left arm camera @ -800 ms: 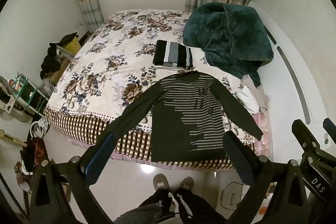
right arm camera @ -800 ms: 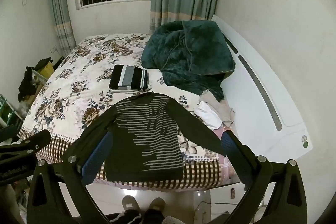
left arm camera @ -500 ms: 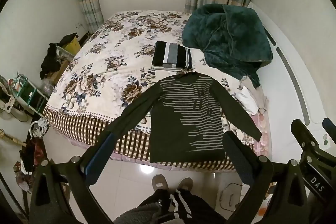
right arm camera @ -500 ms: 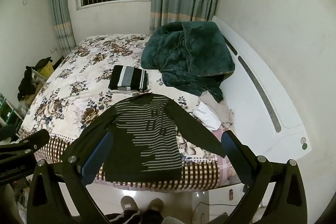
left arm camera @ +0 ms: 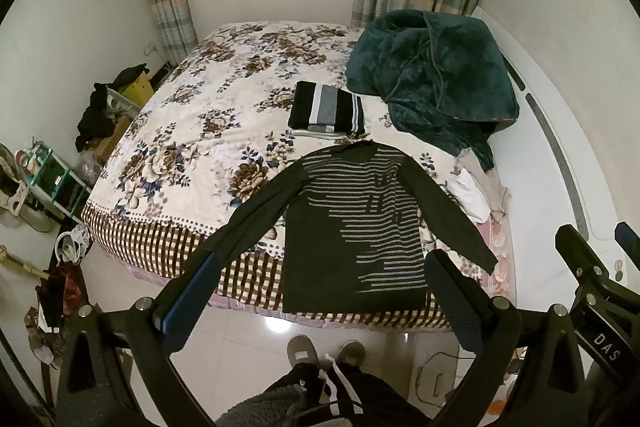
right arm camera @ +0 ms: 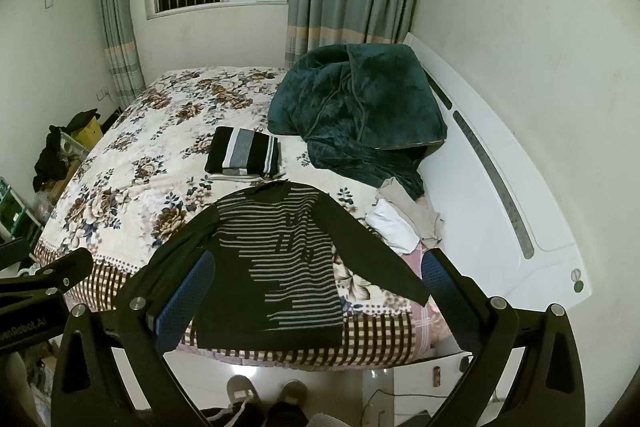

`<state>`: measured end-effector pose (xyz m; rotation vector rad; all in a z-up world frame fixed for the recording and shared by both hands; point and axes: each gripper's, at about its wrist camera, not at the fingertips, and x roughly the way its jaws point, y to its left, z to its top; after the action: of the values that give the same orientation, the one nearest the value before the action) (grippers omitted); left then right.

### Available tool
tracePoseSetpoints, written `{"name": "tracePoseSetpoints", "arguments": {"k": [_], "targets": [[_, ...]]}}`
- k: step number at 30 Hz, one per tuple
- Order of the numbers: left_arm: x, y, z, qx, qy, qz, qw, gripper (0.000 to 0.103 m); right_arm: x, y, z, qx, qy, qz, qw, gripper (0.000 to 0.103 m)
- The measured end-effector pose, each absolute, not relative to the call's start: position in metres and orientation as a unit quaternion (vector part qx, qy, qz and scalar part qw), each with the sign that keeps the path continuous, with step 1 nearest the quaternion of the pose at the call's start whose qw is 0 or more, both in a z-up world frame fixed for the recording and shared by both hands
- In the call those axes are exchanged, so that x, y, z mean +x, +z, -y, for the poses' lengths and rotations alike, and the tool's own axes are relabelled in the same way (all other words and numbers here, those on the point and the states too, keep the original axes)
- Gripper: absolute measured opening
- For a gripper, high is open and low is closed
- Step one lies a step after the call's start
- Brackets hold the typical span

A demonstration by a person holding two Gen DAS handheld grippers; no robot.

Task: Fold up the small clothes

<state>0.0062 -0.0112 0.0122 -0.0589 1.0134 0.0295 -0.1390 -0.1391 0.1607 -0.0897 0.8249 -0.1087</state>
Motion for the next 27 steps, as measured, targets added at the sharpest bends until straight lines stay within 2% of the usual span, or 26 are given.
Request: {"name": "tracePoseSetpoints", "arguments": {"k": [27], "targets": [[0.013,0.019,0.009,-0.031,0.016,-0.482,0.876,0.103,-0.131,0.155,0.148,-0.045,-0.046,-0.400,0.914,0.103]]}}
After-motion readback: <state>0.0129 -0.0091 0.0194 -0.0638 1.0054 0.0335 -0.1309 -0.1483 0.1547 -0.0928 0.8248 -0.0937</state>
